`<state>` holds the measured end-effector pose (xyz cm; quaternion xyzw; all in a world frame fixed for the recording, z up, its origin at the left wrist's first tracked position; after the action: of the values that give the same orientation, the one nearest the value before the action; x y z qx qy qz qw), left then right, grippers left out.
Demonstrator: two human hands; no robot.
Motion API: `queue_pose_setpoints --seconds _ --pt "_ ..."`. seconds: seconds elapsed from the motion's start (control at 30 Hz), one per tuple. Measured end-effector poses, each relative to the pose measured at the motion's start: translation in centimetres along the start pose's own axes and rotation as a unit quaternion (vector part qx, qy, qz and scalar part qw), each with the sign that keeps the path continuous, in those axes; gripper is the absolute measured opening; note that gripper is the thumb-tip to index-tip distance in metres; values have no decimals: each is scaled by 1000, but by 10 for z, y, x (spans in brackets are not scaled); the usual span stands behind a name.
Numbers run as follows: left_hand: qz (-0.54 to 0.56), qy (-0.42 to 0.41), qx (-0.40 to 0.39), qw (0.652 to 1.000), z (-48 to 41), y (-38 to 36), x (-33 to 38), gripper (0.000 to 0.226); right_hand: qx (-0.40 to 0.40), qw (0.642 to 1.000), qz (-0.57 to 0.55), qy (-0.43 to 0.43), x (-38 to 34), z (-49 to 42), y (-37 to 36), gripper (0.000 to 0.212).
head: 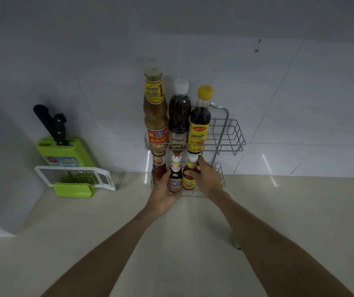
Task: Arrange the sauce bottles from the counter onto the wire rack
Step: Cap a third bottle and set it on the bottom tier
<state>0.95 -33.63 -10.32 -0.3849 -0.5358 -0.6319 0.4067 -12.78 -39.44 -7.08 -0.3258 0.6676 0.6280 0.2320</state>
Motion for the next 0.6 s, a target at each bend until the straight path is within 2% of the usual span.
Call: queue_pose_setpoints --seconds 0.13,0.6 --pt "6 1 8 1000 -2 -1 -2 73 -23 999 12 -18 7 -5 -5 45" --pt "39 50 -14 998 -1 -2 -3 82 -79 995 -20 -65 24 -2 -23 40"
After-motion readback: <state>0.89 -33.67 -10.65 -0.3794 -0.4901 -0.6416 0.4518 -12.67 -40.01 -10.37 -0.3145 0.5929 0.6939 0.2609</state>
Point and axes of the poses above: each hand's wrist, its own z-axis away from the middle knuckle, its own y-axis out of the back of the hand, x = y × z, the point moved 10 cm from there along -z, towards the middle knuckle
